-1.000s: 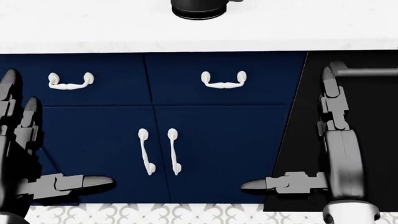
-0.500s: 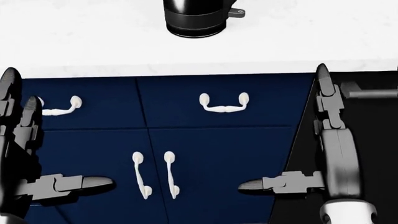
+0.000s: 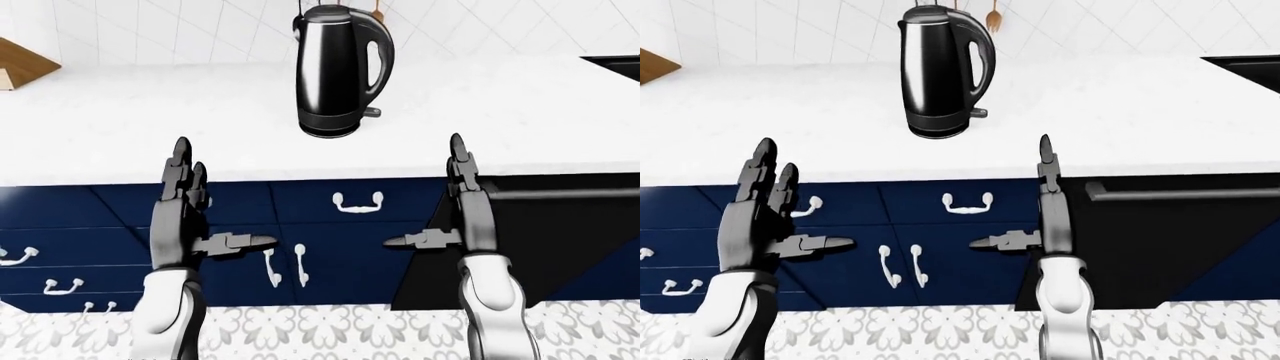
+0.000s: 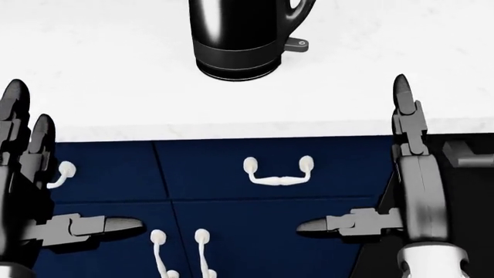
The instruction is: Press down the lever to turn on the electric kettle.
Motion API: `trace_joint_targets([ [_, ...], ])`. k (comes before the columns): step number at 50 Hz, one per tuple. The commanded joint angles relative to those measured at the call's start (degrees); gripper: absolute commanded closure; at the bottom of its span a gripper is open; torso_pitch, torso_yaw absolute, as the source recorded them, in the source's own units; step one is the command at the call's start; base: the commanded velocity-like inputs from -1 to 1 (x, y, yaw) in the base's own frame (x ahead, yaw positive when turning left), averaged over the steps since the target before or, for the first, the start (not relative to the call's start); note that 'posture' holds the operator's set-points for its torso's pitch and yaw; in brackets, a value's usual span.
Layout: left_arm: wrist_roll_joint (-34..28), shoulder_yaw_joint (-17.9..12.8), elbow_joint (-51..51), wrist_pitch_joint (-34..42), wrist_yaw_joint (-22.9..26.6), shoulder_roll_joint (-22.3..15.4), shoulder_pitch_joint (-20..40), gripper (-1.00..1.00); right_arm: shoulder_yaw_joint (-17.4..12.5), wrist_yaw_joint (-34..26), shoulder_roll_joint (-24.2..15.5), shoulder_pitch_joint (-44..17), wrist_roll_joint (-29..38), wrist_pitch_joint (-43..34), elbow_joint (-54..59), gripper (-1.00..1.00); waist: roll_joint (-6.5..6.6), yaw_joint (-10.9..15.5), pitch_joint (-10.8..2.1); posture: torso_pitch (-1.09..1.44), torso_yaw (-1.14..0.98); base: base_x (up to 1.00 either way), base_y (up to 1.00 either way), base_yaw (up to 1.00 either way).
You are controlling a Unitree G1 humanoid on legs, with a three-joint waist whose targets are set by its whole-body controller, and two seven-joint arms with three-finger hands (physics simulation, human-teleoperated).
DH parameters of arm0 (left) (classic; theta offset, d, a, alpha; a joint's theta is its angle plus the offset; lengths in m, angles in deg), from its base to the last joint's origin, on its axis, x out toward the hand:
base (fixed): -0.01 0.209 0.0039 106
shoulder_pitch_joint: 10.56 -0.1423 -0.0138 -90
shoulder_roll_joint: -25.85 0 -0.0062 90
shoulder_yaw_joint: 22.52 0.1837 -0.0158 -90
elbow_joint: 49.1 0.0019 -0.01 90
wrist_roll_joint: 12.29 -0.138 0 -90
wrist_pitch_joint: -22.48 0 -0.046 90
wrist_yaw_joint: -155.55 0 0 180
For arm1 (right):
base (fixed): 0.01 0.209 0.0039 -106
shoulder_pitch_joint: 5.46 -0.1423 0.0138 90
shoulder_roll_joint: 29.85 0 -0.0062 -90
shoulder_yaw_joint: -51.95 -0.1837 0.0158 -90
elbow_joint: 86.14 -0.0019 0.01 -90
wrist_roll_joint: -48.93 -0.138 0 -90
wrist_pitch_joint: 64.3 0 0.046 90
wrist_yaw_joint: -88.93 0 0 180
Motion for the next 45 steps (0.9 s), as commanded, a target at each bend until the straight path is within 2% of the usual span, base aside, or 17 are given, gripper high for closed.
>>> trace_joint_targets([
  [1, 0.0, 0.3, -2.2, -1.5, 0.0, 0.0, 0.9, -1.00, -0.8, 0.3, -0.6, -1.0, 0.2, 1.3, -2.4, -1.00, 0.99, -0.2, -0.54, 0.00, 0.00, 0.28, 0.00, 0.00],
  [8, 0.1, 0.3, -2.1, -1.6, 0.0, 0.0, 0.8, -1.00, -0.8, 0.4, -0.4, -0.6, 0.3, 1.5, -3.2, -1.00, -2.39, 1.1, -0.65, 0.00, 0.00, 0.28, 0.00, 0.00],
  [10, 0.2, 0.2, -1.9, -1.7, 0.0, -0.1, 1.0, -1.00, -0.8, 0.4, -0.4, -0.6, 0.2, 1.5, -3.3, -1.00, -4.16, 1.4, -0.86, 0.00, 0.00, 0.29, 0.00, 0.00],
  [12, 0.2, 0.2, -2.1, -1.6, 0.0, -0.1, 0.9, -1.00, -0.8, 0.3, -0.4, -0.7, 0.2, 1.4, -3.5, -1.00, -7.53, 1.3, -2.00, 0.00, 0.00, 0.28, 0.00, 0.00],
  [13, 0.2, 0.2, -2.2, -1.5, 0.0, -0.1, 0.9, -1.00, -0.7, 0.2, -0.4, -0.7, 0.3, 1.3, -3.5, -1.00, -5.65, 0.6, -1.60, 0.00, 0.00, 0.29, 0.00, 0.00],
  [14, 0.4, 0.0, -2.3, -1.4, 0.0, -0.1, 0.9, -1.00, -0.8, 0.1, -0.4, -0.7, 0.2, 1.3, -3.6, -1.00, -6.45, 0.7, -1.18, 0.00, 0.00, 0.29, 0.00, 0.00],
  [16, 0.4, -0.1, -2.8, -1.0, 0.0, -0.2, 1.0, -1.00, -0.6, 0.0, -0.4, -0.7, 0.4, 0.9, -4.1, -1.00, -6.32, -0.1, -0.98, 0.00, 0.00, 0.28, 0.00, 0.00],
  [21, 1.5, -1.4, -4.3, 0.9, -0.2, -0.7, 1.9, -1.00, -0.3, -0.4, -0.4, -1.2, 1.0, -0.4, -5.3, -1.00, -3.66, -0.5, -0.36, 0.00, 0.00, 0.28, 0.00, 0.00],
  [23, 1.7, -1.6, -4.4, 0.9, -0.2, -0.8, 1.8, -1.00, -0.3, -0.5, -0.4, -1.1, 1.0, -0.6, -5.6, -1.00, -1.92, -0.8, -0.37, 0.00, 0.00, 0.29, 0.00, 0.00],
  [25, 1.8, -1.8, -4.4, 1.1, -0.3, -0.9, 2.1, -1.00, -0.3, -0.5, -0.3, -1.1, 1.1, -0.9, -5.7, -1.00, 1.22, -0.9, -1.45, 0.00, 0.00, 0.29, 0.00, 0.00],
  [28, 1.9, -1.9, -4.1, 1.2, -0.4, -1.1, 2.4, -1.00, -0.1, -0.7, -0.4, -1.7, 1.4, -1.5, -5.6, -1.00, 0.86, 0.0, -0.78, 0.00, 0.00, 0.28, 0.00, 0.00],
  [34, 2.1, -2.1, -3.8, 1.2, -0.4, -1.3, 2.7, -1.00, 0.0, -1.0, -0.4, -2.0, 1.5, -2.1, -6.0, -1.00, -1.79, 1.1, -0.85, 0.00, 0.00, 0.28, 0.00, 0.00],
  [37, 2.3, -2.4, -3.8, 1.4, -0.4, -1.5, 2.9, -1.00, -0.3, -1.4, -0.5, -2.3, 1.3, -2.6, -6.2, -1.00, -4.25, 1.4, -0.88, 0.00, 0.00, 0.28, 0.00, 0.00],
  [39, 2.6, -2.8, -3.5, 1.3, -0.4, -1.7, 3.1, -1.00, -0.4, -1.4, -0.5, -2.6, 1.1, -2.7, -6.0, -1.00, -7.76, 1.2, -1.80, 0.00, 0.00, 0.18, 0.00, 0.00],
  [40, 2.6, -2.8, -3.5, 1.3, -0.4, -1.7, 3.1, -1.00, -0.4, -1.4, -0.5, -2.7, 1.0, -2.7, -6.0, -1.00, -5.77, 0.5, -2.09, 0.00, 0.00, 0.09, 0.00, 0.00],
  [42, 3.1, -3.5, -3.7, 1.8, -0.3, -2.1, 3.4, -1.00, -0.5, -1.1, -0.7, -3.6, 0.9, -2.5, -5.1, -1.00, -6.58, 0.5, -1.12, 0.00, 0.00, 0.00, 0.00, 0.00],
  [45, 3.7, -4.3, -3.4, 2.0, -0.3, -2.5, 3.7, -1.00, -0.2, -1.2, -0.9, -4.9, 1.1, -3.3, -4.7, -1.00, -5.51, 0.5, -0.85, 0.00, 0.00, 0.00, 0.00, 0.00],
])
